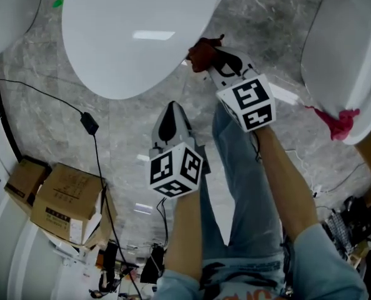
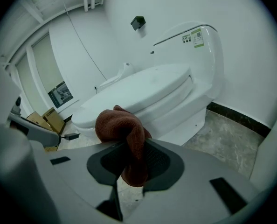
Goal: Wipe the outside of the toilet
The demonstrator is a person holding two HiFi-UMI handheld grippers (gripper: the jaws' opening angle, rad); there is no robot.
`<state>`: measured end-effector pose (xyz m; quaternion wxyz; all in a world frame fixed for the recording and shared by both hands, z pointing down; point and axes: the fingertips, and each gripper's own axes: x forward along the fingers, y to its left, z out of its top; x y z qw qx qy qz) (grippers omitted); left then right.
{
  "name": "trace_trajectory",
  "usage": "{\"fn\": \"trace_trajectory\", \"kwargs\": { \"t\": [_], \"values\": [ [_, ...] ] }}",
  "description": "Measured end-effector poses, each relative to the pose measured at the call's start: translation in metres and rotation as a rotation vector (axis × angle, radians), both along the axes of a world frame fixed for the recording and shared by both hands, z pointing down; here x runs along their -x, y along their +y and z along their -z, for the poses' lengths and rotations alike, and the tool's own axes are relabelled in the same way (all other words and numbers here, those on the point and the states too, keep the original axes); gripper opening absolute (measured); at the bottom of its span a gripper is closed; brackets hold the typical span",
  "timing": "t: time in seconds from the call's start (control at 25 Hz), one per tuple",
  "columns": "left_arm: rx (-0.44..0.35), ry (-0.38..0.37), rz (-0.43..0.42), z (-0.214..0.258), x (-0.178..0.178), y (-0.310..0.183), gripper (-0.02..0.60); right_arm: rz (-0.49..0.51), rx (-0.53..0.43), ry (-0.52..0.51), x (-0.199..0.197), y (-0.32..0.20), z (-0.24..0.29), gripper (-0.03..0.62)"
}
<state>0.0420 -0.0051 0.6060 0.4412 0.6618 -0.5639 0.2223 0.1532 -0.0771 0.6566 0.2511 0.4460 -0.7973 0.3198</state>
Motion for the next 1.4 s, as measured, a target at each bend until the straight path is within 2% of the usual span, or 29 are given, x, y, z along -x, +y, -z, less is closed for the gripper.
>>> {"fn": "trace_trajectory", "kwargs": {
  "t": [0.56,0.92,1.08,1.16,1.4],
  "values": [
    [-0.003,0.01,0.077,-0.006,-0.06,-0.046,-0.003,0.018,0.001,0.019,-0.077,-0.069,-0.014,0.086],
    [-0.032,0.007,0.068,-0.006,-0.078,-0.072,-0.002,0.031,0.0,0.031,-0.108,-0.104,-0.027,0.087],
    [-0.024,0.022,0.065,-0.004,-0.071,-0.059,-0.002,0.009,0.004,0.03,-0.106,-0.096,-0.026,0.086],
    [-0.024,0.04,0.057,-0.002,-0.068,-0.052,-0.003,0.029,0.008,0.019,-0.097,-0.085,-0.025,0.086],
    [-0.021,0.074,0.023,-0.006,-0.053,-0.03,-0.002,0.07,0.039,0.042,-0.083,-0.028,-0.027,0.086]
  ]
}}
